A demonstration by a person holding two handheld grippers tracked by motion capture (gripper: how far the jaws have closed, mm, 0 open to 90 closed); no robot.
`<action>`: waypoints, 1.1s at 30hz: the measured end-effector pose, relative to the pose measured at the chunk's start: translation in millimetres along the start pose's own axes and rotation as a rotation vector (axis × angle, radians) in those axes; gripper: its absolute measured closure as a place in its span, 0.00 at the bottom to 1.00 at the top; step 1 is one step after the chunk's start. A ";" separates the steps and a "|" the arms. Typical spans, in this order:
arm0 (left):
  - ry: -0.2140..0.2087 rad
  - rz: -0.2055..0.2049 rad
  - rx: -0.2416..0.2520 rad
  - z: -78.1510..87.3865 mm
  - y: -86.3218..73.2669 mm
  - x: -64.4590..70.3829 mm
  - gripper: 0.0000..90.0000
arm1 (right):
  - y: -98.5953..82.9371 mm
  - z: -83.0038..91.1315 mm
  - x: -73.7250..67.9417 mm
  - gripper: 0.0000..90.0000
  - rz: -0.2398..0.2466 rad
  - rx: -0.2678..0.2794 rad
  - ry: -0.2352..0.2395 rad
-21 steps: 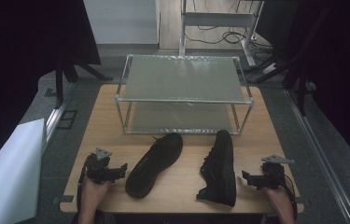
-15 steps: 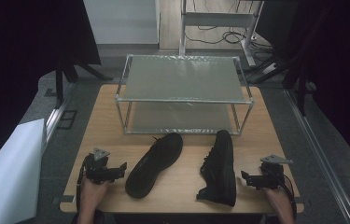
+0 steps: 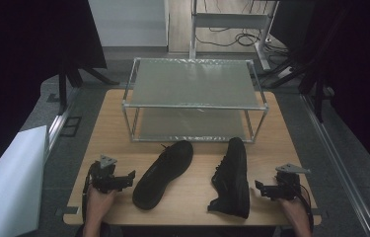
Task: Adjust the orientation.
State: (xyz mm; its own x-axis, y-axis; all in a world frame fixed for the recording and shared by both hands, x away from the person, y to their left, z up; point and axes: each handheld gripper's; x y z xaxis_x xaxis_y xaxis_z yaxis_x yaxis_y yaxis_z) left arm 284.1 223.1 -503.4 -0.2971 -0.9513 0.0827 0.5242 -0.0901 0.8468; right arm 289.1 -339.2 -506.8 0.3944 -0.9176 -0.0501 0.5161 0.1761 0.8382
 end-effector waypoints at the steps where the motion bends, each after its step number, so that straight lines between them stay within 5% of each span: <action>1: -0.002 -0.004 0.000 -0.2 0.6 -0.2 0.00 | 0.1 0.1 0.1 0.00 -0.004 0.001 0.002; 8: -0.015 -0.003 -0.001 -4.6 1.9 0.4 0.00 | 0.4 0.2 0.7 0.00 -0.009 0.010 0.012; 33: -0.054 -0.103 -0.038 -12.6 4.2 24.8 0.03 | 1.2 -0.2 0.9 0.00 -0.031 0.025 0.039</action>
State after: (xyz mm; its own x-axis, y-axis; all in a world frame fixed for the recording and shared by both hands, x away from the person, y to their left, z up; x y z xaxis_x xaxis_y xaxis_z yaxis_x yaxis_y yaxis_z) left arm 288.9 195.4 -504.4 -0.3934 -0.9190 0.0251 0.5177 -0.1989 0.8321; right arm 290.2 -339.7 -505.9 0.4085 -0.9076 -0.0967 0.5093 0.1387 0.8493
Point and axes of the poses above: each handheld gripper's, and its own axes: z roughly backward along the jaws, y roughly out of its top, x roughly to its right, and after that the axes turned 12 degrees about x, right-handed
